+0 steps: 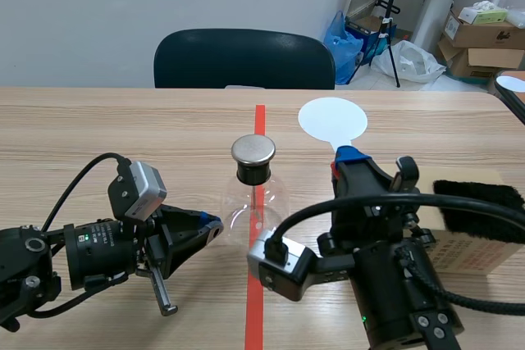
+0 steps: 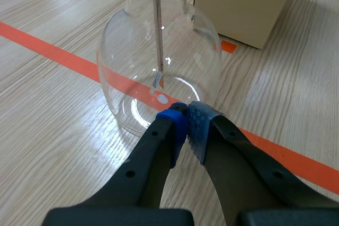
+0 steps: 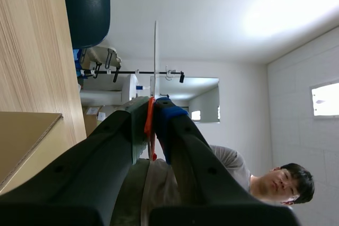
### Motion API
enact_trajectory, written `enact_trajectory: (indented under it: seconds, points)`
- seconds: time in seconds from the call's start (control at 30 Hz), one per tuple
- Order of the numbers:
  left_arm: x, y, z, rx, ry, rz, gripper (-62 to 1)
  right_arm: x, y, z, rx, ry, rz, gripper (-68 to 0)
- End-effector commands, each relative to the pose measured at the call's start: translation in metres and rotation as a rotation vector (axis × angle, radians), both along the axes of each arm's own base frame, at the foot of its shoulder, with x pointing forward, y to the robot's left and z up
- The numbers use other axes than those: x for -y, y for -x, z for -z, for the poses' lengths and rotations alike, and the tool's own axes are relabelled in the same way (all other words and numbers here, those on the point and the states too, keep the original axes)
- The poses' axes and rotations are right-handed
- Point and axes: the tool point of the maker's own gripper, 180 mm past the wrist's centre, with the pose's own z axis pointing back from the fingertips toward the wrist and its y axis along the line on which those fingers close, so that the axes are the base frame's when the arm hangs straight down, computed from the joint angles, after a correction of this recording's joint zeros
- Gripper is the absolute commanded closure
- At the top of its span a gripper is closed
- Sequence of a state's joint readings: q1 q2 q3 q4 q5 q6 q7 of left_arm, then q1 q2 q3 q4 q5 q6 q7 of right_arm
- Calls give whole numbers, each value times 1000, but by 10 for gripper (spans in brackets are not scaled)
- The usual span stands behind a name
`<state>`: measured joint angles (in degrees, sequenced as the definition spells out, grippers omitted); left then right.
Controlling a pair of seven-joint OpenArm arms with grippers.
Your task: Do the electroscope experiment
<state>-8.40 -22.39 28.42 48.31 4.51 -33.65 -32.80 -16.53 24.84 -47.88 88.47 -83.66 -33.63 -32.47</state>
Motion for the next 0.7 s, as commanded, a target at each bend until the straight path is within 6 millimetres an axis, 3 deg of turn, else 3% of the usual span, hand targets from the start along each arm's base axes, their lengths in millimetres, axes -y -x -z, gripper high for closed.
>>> enact_trajectory:
  seconds: [0.0,0.67]
  points:
    - [2,-5,-10,25,26,-5,-28,5,-4,-4,18,7,8,-9]
    - [2,-5,-10,24,27,-4,-28,8,-5,6,-31,17,28,-9]
